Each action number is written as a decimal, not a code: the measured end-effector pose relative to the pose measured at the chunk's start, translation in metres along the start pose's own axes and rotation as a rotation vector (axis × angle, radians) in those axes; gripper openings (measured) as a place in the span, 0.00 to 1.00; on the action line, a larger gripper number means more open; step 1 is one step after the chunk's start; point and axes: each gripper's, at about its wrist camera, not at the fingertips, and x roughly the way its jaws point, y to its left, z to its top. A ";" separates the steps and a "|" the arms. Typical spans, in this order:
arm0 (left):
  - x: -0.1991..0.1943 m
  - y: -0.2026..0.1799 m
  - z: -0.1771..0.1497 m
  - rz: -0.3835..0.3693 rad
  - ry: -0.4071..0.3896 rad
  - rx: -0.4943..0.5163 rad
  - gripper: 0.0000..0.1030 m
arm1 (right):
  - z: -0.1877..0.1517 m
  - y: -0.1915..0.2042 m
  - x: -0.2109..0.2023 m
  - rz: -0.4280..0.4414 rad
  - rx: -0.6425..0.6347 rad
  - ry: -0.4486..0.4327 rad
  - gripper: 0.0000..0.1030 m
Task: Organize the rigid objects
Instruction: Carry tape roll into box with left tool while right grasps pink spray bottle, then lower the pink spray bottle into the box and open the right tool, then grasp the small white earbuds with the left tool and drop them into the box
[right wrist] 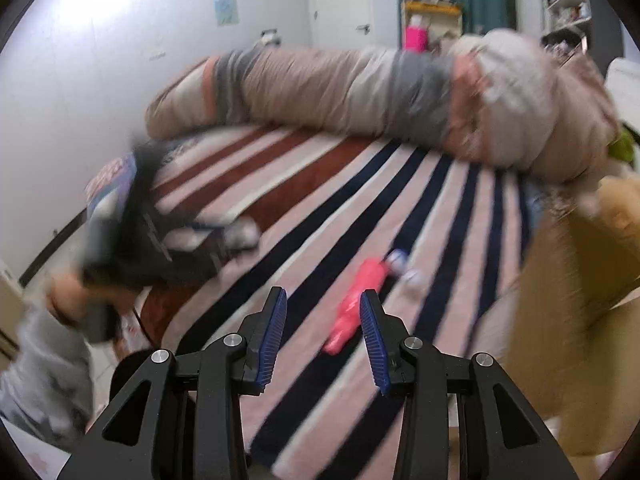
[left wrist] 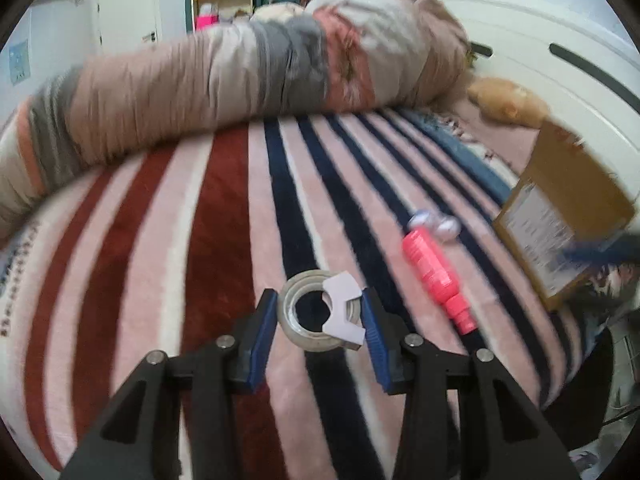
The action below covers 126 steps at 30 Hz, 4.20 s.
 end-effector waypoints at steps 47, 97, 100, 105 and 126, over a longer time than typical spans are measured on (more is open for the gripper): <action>-0.015 -0.037 0.046 -0.183 -0.018 0.010 0.78 | -0.023 -0.022 -0.021 0.061 0.045 -0.101 0.26; 0.068 -0.137 0.086 -0.175 -0.081 0.129 0.57 | -0.039 -0.185 -0.093 -0.098 0.311 0.022 0.34; 0.013 -0.165 0.108 -0.276 -0.140 0.191 0.57 | -0.041 -0.184 -0.097 -0.085 0.306 0.005 0.34; -0.009 -0.223 0.129 -0.315 -0.116 0.348 0.57 | -0.048 -0.187 -0.104 -0.081 0.307 -0.015 0.34; 0.005 -0.249 0.117 -0.279 -0.019 0.379 0.91 | -0.058 -0.186 -0.117 -0.074 0.288 -0.057 0.53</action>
